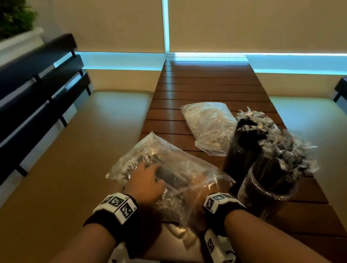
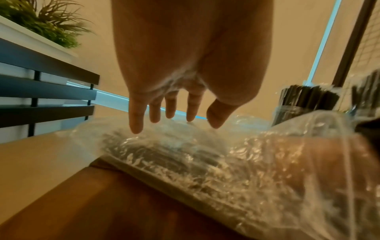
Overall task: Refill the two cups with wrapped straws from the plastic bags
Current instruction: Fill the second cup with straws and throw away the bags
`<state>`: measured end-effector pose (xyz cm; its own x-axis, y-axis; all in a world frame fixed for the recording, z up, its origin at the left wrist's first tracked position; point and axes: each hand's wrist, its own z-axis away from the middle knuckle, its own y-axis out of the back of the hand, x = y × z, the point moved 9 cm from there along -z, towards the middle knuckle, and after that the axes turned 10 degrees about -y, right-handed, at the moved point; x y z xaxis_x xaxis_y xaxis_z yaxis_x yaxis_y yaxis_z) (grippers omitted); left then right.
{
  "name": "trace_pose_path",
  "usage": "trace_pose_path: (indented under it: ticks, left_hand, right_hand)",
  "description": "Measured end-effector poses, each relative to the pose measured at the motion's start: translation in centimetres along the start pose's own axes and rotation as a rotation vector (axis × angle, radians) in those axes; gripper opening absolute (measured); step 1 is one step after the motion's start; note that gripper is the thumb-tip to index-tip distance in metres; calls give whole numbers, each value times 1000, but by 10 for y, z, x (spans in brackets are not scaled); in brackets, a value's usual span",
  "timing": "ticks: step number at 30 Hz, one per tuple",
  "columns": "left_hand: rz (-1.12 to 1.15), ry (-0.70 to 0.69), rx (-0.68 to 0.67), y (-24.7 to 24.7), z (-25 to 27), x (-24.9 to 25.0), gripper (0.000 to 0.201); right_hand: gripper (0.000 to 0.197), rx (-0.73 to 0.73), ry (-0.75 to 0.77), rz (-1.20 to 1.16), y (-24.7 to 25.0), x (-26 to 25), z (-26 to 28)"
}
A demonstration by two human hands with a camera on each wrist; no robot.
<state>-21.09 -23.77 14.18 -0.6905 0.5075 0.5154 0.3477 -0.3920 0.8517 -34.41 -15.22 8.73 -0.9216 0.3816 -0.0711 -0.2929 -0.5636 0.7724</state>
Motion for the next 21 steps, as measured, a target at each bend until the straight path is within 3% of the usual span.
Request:
trace_pose_path:
  ticks: [3, 6, 14, 21]
  left_hand:
    - [-9, 52, -82, -17, 5, -19, 68]
    - [-32, 28, -75, -23, 6, -20, 69]
    - [-35, 12, -89, -18, 7, -19, 68]
    - [-11, 48, -101, -20, 12, -15, 67]
  right_hand:
    - [52, -96, -15, -62, -5, -3, -9]
    - [58, -83, -54, -55, -3, 3, -11]
    - [62, -67, 10, 35, -5, 1, -7]
    - [56, -20, -94, -123, -5, 12, -3]
